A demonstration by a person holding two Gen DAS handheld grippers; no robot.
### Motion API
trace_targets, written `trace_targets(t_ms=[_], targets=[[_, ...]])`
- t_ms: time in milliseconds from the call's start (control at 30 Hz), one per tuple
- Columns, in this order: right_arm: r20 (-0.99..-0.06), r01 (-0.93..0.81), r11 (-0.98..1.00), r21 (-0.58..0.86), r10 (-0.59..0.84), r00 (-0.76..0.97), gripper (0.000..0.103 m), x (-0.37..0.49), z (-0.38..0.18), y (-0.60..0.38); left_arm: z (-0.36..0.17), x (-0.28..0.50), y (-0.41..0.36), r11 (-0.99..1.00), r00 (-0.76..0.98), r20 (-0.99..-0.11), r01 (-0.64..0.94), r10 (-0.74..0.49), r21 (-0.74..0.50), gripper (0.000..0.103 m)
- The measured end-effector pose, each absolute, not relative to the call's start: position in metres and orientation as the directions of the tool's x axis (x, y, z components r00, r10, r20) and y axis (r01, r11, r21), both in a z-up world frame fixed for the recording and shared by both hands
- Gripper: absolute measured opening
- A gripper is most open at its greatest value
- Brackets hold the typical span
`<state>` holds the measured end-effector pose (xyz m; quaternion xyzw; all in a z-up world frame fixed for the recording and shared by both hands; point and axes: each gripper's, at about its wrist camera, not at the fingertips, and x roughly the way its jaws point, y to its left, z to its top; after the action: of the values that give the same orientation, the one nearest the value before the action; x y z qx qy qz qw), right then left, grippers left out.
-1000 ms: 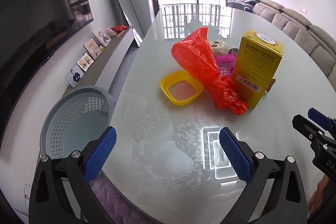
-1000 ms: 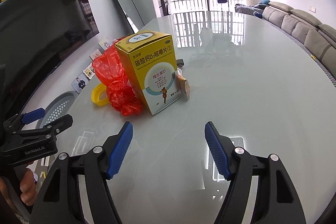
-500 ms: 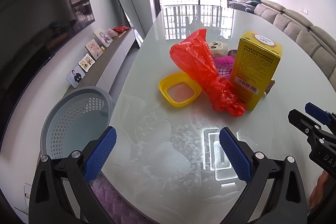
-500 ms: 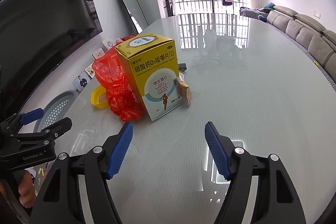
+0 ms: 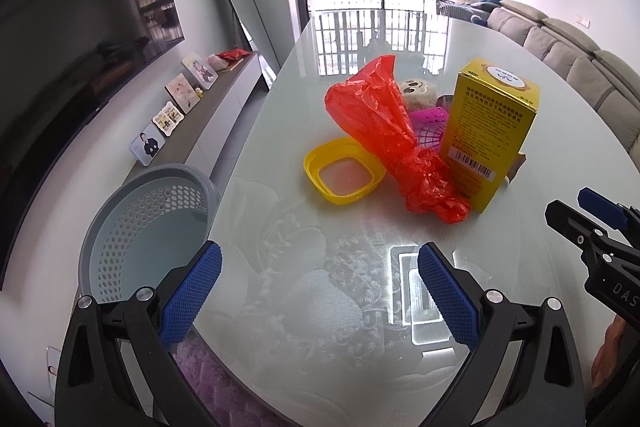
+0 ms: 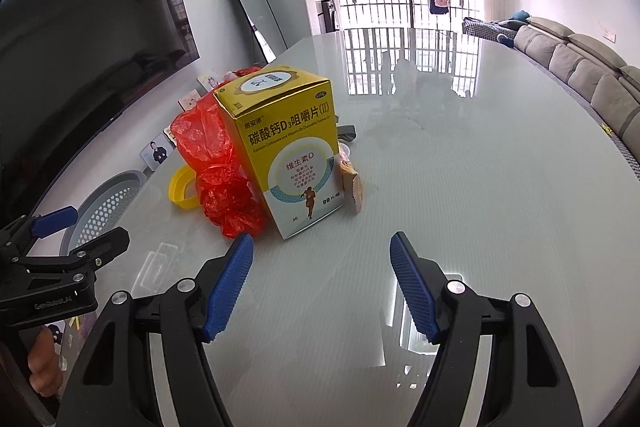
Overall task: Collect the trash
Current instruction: 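Close the right tool on the yellow medicine box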
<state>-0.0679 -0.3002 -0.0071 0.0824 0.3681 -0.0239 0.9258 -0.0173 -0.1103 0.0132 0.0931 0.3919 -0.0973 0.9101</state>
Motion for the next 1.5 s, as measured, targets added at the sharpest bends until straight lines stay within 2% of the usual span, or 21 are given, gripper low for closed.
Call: trace_targets(t_ms=[167, 233, 400, 900, 1500], targets=[[-0.683, 0.083, 0.989, 0.126, 0.026, 0.73, 0.069, -0.059, -0.008, -0.301, 0.011, -0.016, -0.111, 0.964, 0.672, -0.734, 0.25, -0.103, 0.094, 0.097], [-0.676, 0.069, 0.989, 0.13, 0.038, 0.736, 0.073, -0.055, -0.007, -0.301, 0.011, -0.015, -0.111, 0.964, 0.67, -0.735, 0.249, -0.103, 0.092, 0.097], [-0.655, 0.026, 0.992, 0.123, 0.061, 0.754, 0.075, -0.041, -0.002, -0.3, 0.01, -0.014, -0.11, 0.965, 0.669, -0.737, 0.246, -0.1, 0.092, 0.097], [-0.616, -0.071, 0.995, 0.076, 0.102, 0.781, 0.077, 0.0, 0.009, -0.29, 0.004, -0.01, -0.109, 0.966, 0.662, -0.743, 0.245, -0.1, 0.088, 0.097], [-0.62, -0.087, 0.994, 0.059, 0.105, 0.778, 0.077, 0.028, -0.003, -0.28, -0.002, -0.008, -0.111, 0.965, 0.65, -0.752, 0.249, -0.107, 0.078, 0.097]])
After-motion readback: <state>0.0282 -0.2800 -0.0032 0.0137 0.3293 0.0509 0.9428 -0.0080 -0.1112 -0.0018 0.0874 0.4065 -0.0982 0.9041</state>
